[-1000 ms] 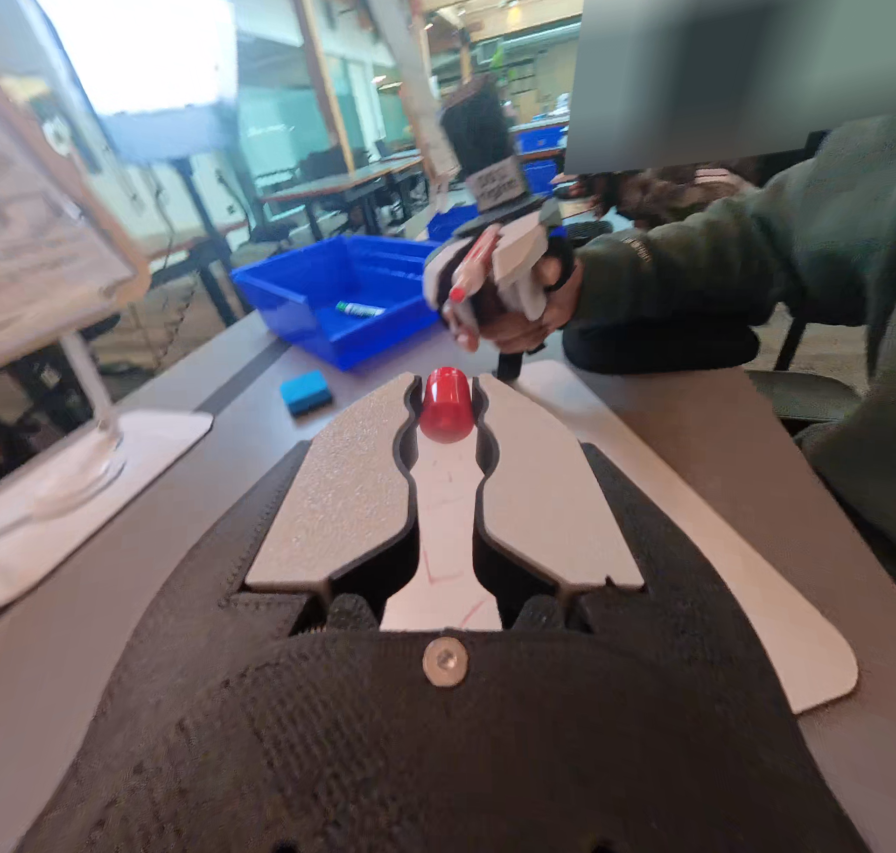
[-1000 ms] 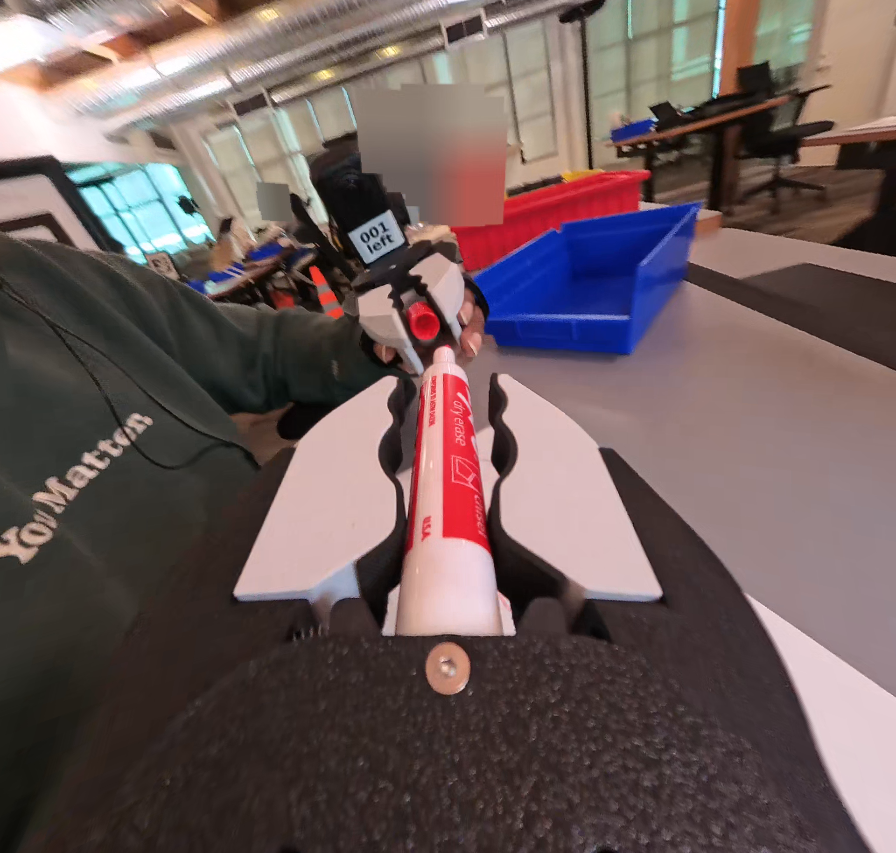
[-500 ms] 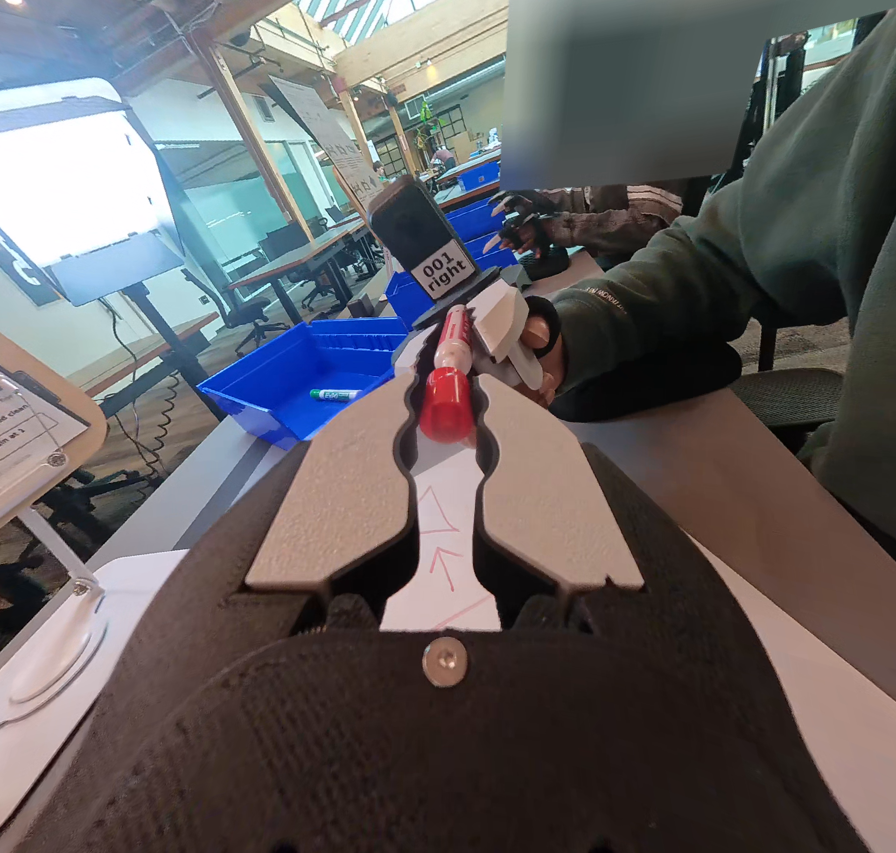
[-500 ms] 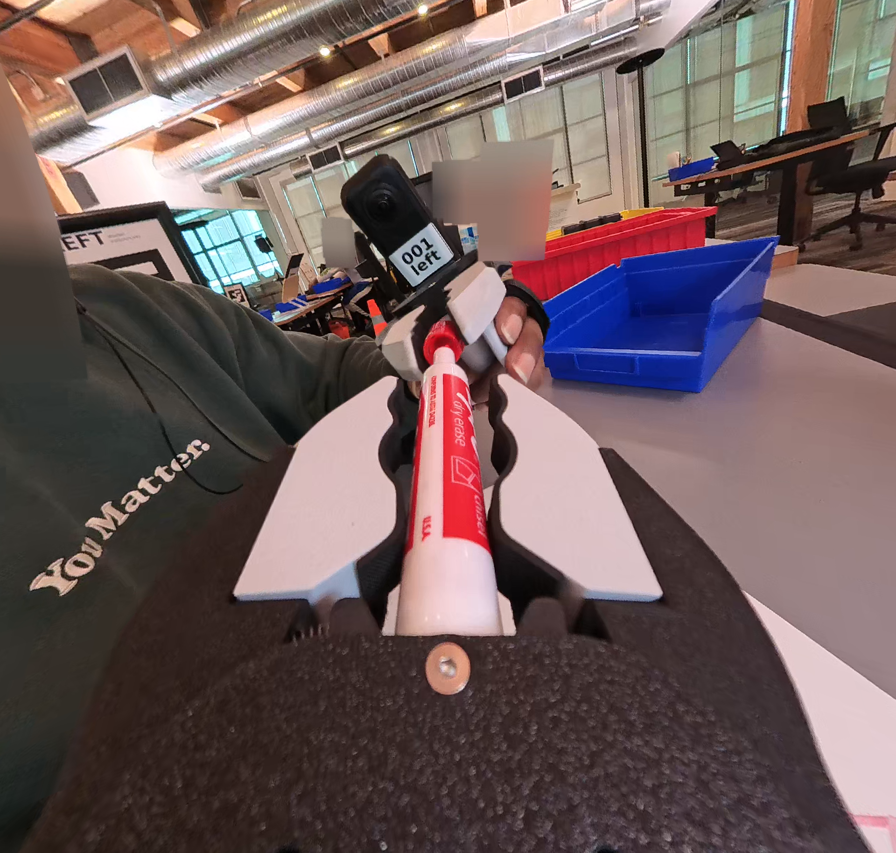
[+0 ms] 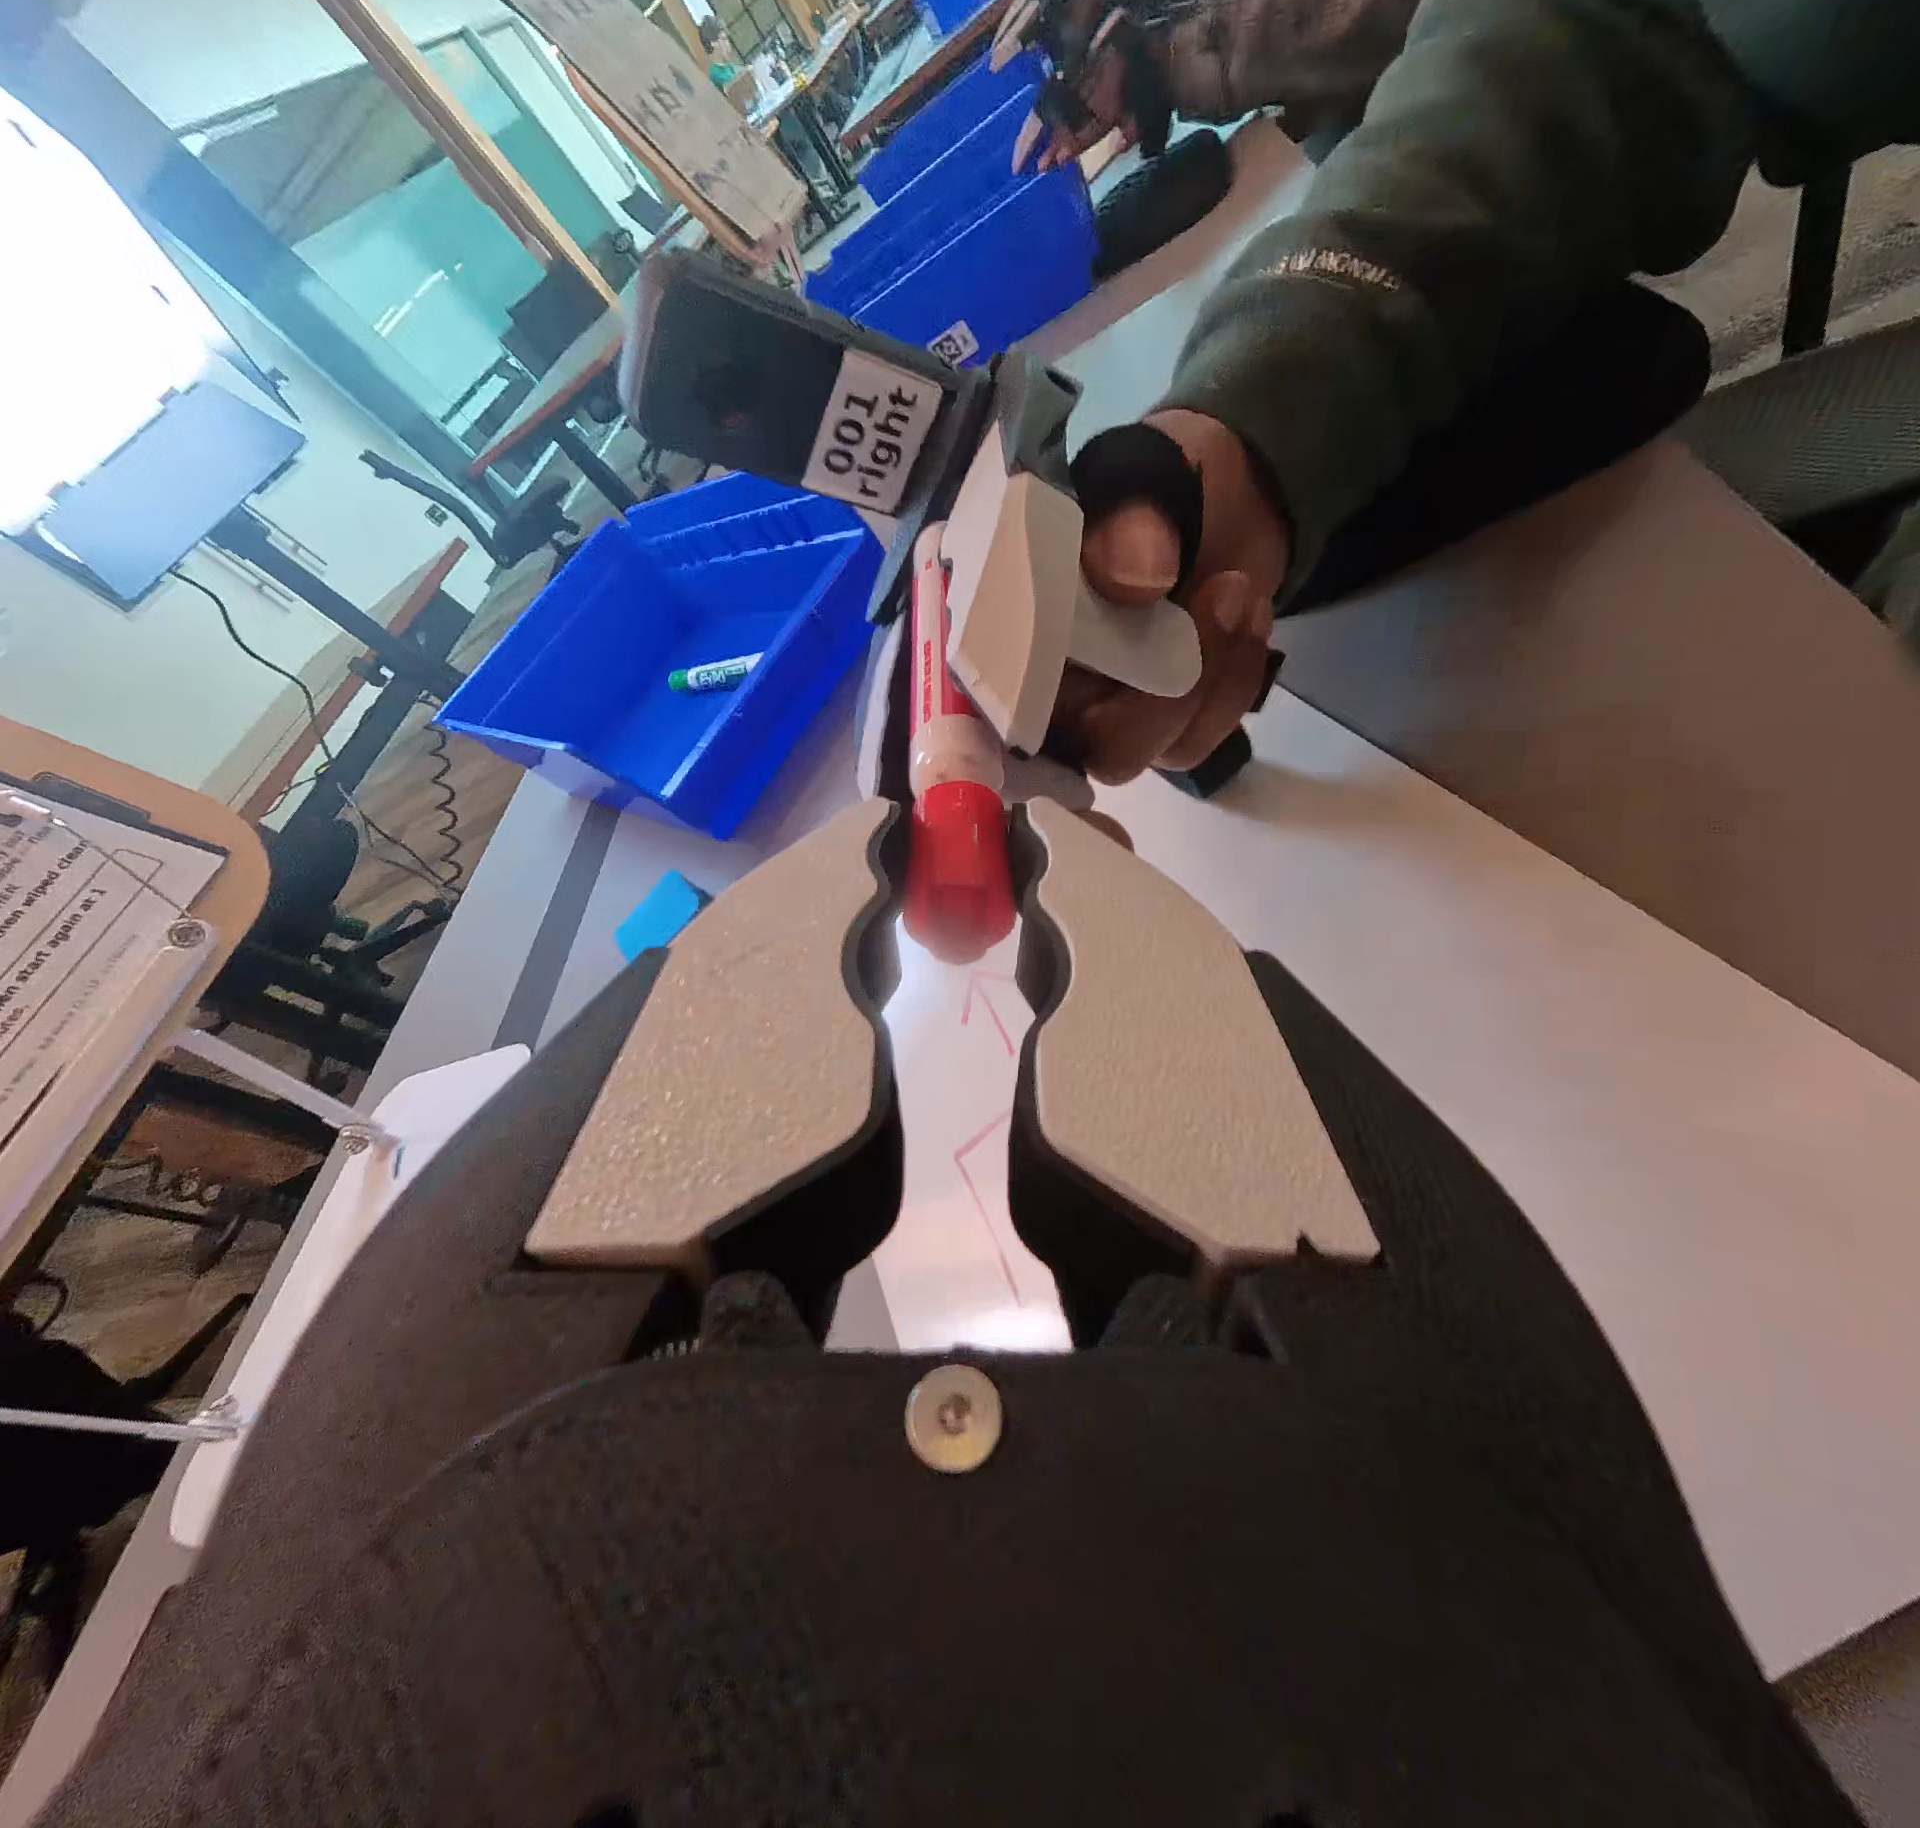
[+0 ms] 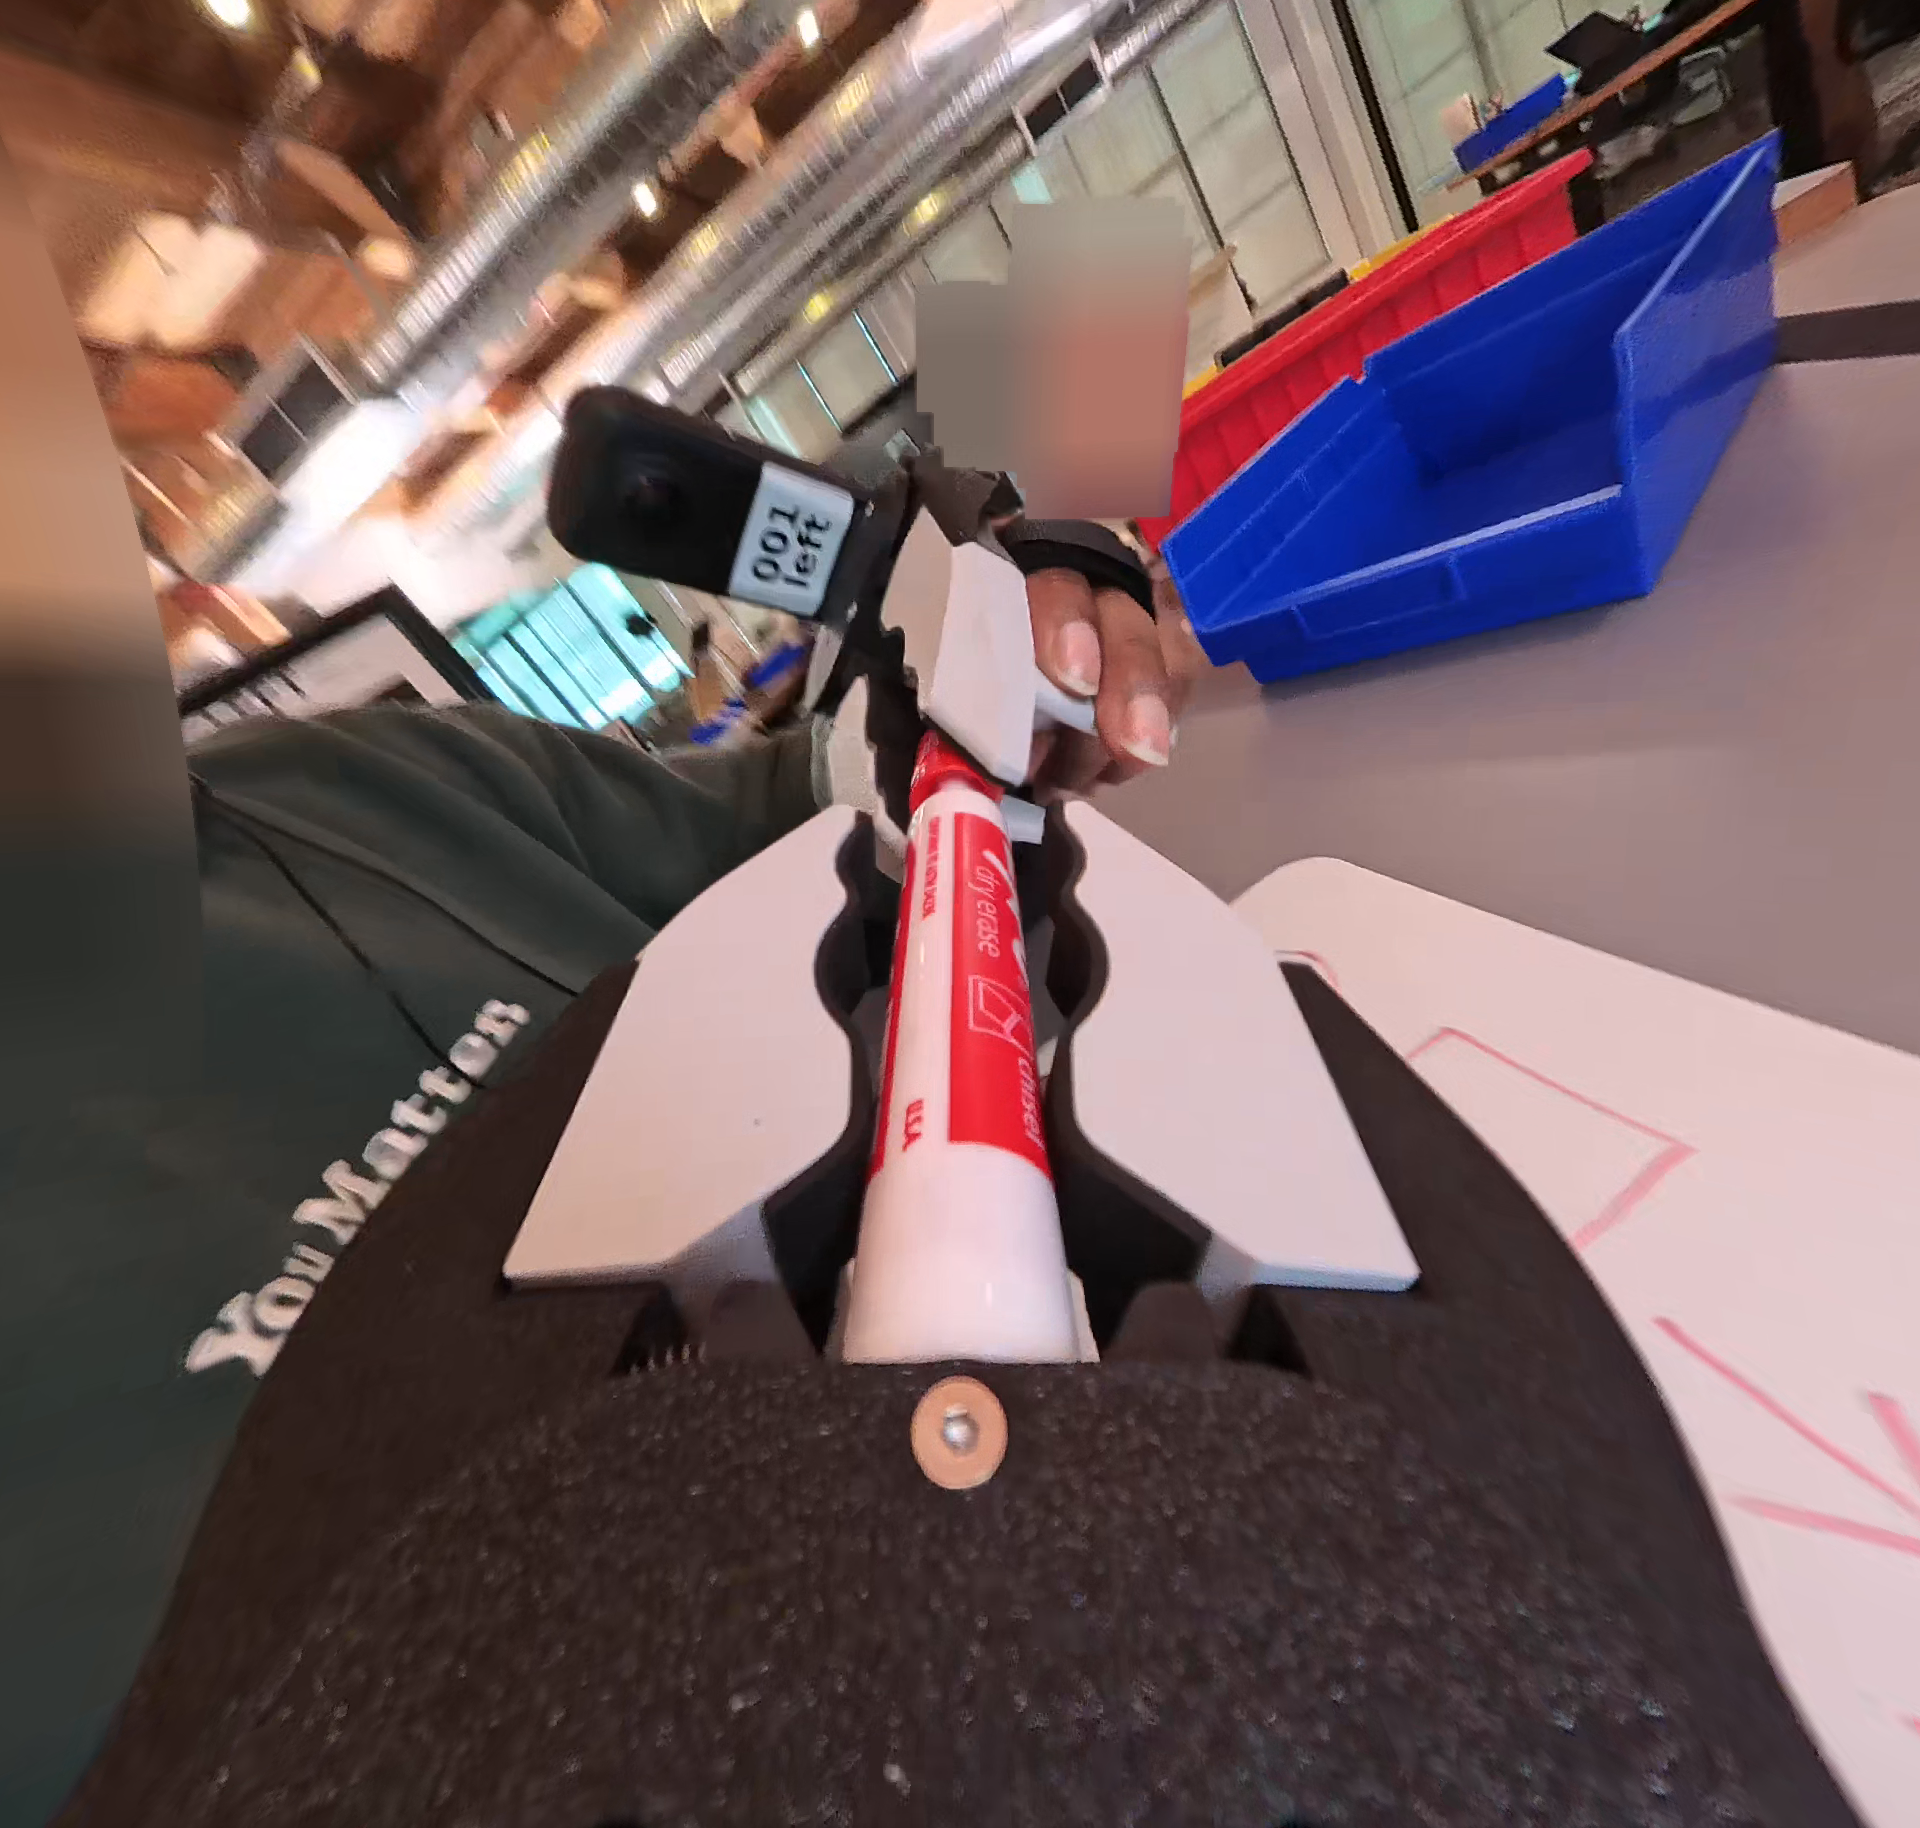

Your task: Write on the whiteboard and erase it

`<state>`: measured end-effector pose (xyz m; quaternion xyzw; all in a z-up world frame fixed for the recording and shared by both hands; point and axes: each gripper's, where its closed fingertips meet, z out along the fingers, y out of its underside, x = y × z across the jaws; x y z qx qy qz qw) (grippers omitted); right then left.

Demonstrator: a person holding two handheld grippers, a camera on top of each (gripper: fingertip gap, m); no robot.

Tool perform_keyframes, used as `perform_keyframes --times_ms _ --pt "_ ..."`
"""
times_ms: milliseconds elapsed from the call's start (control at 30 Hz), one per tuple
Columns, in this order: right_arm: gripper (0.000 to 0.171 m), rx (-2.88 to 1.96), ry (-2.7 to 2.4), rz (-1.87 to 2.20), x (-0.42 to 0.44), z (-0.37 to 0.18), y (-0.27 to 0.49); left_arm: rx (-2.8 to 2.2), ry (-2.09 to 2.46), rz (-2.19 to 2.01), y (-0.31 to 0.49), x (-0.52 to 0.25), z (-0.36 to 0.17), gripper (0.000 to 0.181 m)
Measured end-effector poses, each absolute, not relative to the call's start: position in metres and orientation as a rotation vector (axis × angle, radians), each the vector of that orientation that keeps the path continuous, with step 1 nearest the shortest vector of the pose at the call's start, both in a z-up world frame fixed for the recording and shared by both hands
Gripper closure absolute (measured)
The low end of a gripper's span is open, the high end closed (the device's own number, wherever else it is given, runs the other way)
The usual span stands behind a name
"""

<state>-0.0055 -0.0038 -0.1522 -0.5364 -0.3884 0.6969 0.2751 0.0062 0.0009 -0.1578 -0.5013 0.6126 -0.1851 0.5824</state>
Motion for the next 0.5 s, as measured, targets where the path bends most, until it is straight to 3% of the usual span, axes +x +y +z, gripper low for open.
perform_keyframes --times_ms 500 --pt "0.139 -1.516 -0.983 1.825 -0.016 -0.164 -0.001 -1.188 1.494 -0.184 0.010 0.012 -0.173 0.163"
